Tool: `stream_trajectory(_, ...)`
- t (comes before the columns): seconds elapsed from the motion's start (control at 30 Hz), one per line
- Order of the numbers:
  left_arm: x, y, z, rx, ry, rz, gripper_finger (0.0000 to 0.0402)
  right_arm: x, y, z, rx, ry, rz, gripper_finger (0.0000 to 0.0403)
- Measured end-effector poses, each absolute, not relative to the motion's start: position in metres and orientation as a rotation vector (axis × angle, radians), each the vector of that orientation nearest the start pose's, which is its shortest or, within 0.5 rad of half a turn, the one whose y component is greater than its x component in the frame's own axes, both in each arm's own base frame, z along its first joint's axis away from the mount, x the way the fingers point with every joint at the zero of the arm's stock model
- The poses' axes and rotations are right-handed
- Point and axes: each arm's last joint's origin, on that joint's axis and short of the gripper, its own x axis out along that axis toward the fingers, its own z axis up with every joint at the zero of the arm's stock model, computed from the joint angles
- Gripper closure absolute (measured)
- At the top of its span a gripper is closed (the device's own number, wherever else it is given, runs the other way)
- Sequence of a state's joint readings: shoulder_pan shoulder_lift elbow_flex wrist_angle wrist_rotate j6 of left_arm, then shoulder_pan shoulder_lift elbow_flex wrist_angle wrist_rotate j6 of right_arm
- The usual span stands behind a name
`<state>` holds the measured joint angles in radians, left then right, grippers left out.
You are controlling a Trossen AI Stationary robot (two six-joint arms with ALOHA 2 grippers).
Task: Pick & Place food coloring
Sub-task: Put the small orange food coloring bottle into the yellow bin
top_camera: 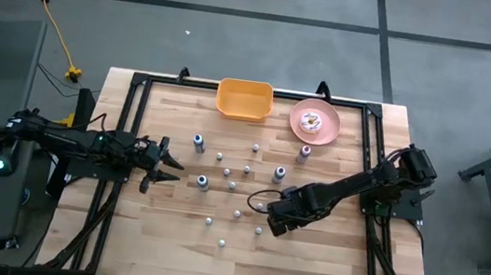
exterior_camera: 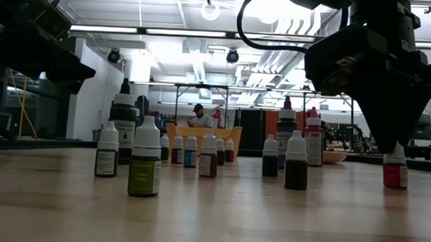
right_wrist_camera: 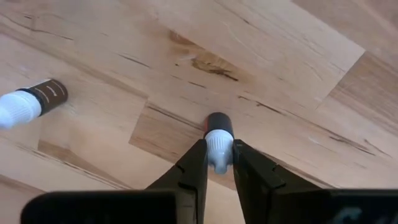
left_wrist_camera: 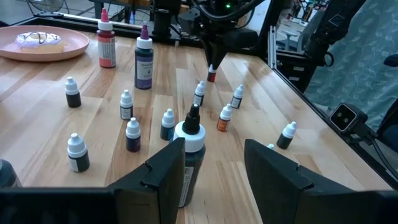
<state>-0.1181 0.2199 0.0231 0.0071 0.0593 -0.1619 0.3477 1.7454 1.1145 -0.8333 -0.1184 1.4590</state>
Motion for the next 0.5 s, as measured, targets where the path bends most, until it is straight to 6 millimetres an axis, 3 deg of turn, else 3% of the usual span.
stream_trajectory(0.2, 0.1083, -0.0146, 0.1538, -0.155, 0.204, -0.161, 0.0238, 0.2897, 0.1087, 0.1715, 0.990, 1.420, -0.730, 0.0364)
stream_trajectory(0.5, 0.1083, -0.0146, 0.1537, -0.155, 0.204, -0.161, 0.0238, 0.2904, 0.1090, 0.1718, 0.993, 1.418, -0.720, 0.0362)
